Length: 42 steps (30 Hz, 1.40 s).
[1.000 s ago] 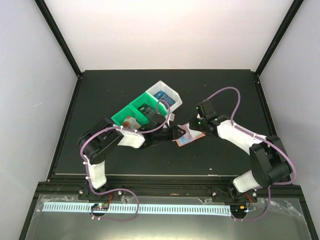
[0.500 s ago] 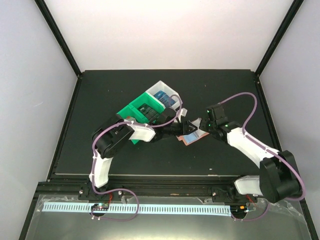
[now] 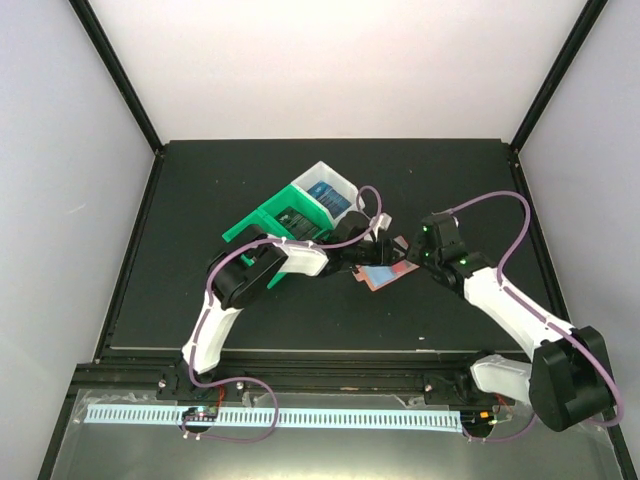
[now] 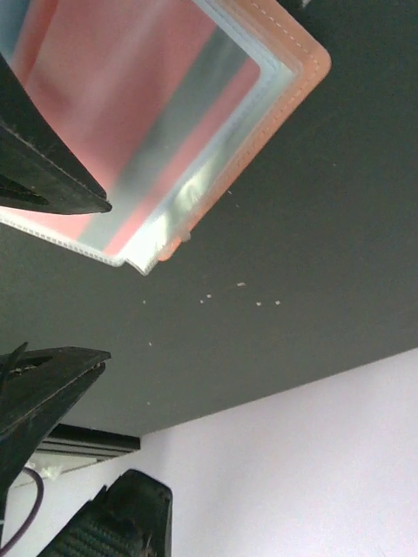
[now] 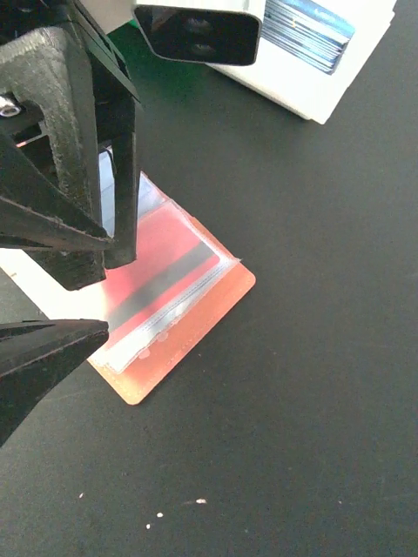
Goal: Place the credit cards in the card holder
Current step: Insert the credit card into the card holder, then adjust the card holder at the center of the board.
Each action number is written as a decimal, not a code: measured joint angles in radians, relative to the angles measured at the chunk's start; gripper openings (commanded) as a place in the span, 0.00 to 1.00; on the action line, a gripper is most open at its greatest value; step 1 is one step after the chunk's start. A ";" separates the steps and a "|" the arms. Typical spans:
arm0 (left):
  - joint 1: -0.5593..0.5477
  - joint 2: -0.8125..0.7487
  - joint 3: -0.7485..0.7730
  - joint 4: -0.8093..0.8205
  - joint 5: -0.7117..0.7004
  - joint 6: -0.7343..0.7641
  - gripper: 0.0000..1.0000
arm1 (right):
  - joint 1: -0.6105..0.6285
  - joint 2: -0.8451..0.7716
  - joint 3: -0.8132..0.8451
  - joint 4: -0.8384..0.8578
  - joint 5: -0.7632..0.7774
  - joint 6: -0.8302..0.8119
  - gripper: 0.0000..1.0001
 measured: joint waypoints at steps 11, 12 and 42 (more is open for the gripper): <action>-0.005 -0.060 0.010 -0.249 -0.101 0.138 0.45 | -0.003 0.116 0.021 -0.013 -0.067 -0.071 0.29; -0.005 -0.090 0.010 -0.285 -0.118 0.157 0.45 | -0.005 0.148 0.036 -0.019 -0.070 -0.083 0.35; 0.151 -0.774 -0.244 -0.874 -0.485 0.360 0.75 | -0.119 0.531 0.233 -0.027 -0.271 -0.337 0.58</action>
